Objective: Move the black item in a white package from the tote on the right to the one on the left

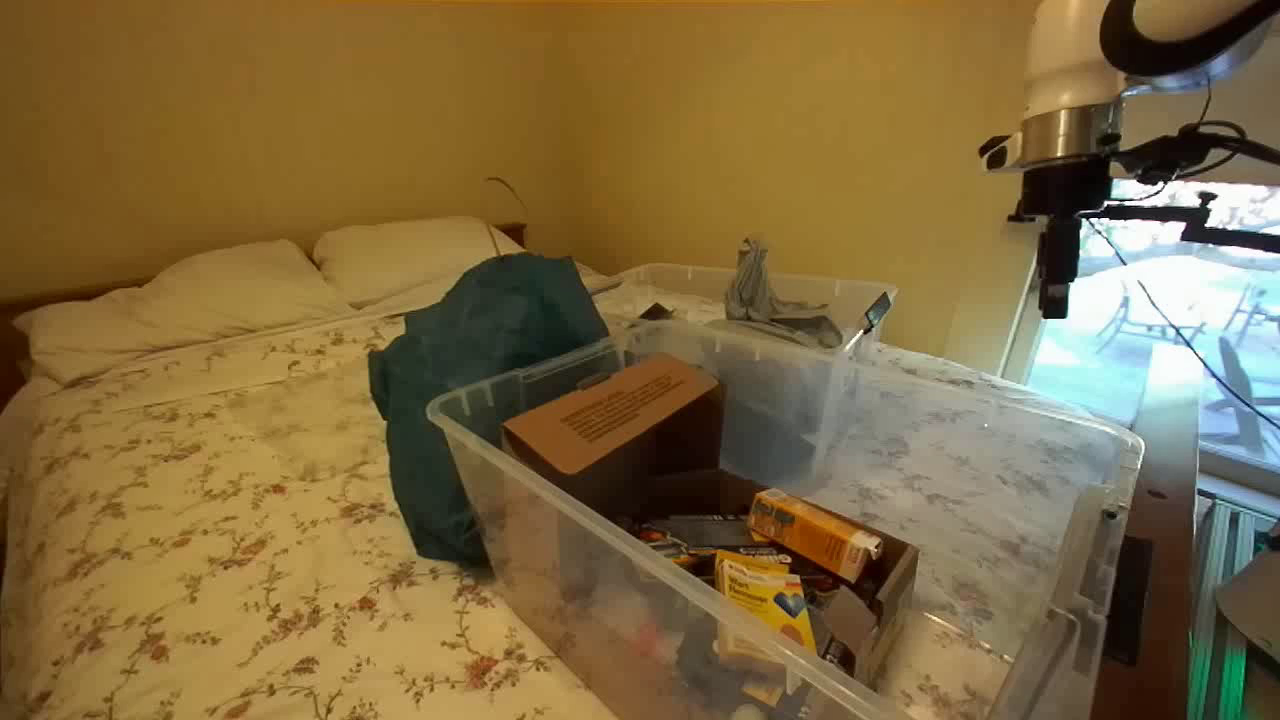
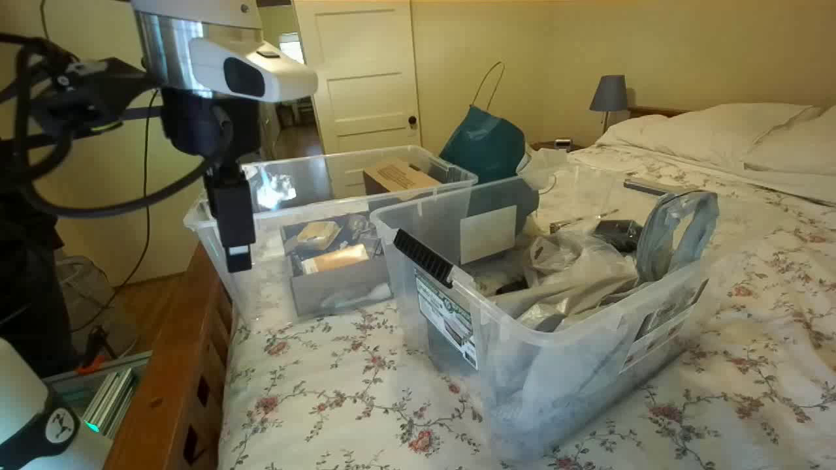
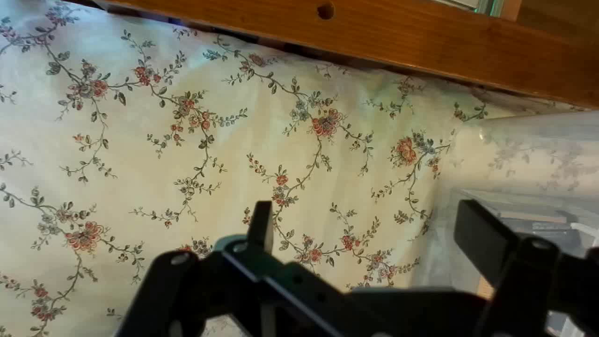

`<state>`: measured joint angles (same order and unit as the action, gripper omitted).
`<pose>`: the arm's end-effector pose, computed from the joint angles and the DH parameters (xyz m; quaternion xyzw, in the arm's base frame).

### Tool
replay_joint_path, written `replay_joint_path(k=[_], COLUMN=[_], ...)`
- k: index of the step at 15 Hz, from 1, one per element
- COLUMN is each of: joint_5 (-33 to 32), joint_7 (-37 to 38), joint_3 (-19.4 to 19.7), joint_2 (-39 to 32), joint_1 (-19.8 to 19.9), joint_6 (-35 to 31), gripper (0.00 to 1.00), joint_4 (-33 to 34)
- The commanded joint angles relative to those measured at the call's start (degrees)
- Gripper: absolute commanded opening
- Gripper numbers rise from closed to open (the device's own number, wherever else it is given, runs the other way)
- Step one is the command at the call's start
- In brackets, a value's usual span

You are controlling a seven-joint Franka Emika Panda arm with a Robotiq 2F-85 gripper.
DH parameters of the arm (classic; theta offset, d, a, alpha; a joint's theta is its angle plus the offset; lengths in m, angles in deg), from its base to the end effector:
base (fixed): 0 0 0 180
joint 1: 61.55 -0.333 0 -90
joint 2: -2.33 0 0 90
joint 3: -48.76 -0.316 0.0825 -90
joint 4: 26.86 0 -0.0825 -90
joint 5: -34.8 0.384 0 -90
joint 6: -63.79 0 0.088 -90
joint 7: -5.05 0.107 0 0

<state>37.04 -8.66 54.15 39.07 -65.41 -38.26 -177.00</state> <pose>0.3277 -0.0051 0.4360 -0.9876 -0.1115 0.0935 0.0586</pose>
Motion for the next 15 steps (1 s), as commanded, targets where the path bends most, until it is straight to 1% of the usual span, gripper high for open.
replay_joint_path(k=[1, 3, 5, 7, 10, 15], joint_5=[0.3, 0.3, -0.7, -2.3, -6.2, -15.9], joint_7=[-0.3, -0.3, -2.3, -4.4, -7.7, -8.8], joint_3=[-0.5, -0.5, -0.7, -1.3, -2.5, -7.0], joint_2=[-0.1, -0.1, 0.1, -2.2, -7.3, -19.5], joint_1=[0.6, 0.6, 0.0, -0.5, -0.9, -1.0], joint_6=[0.1, 0.1, -7.4, -13.4, -21.3, -29.6], gripper=[1.0, 1.0, 1.0, 1.0, 1.0, 1.0], joint_4=[0.1, 0.1, 0.2, 2.5, 6.9, 17.5])
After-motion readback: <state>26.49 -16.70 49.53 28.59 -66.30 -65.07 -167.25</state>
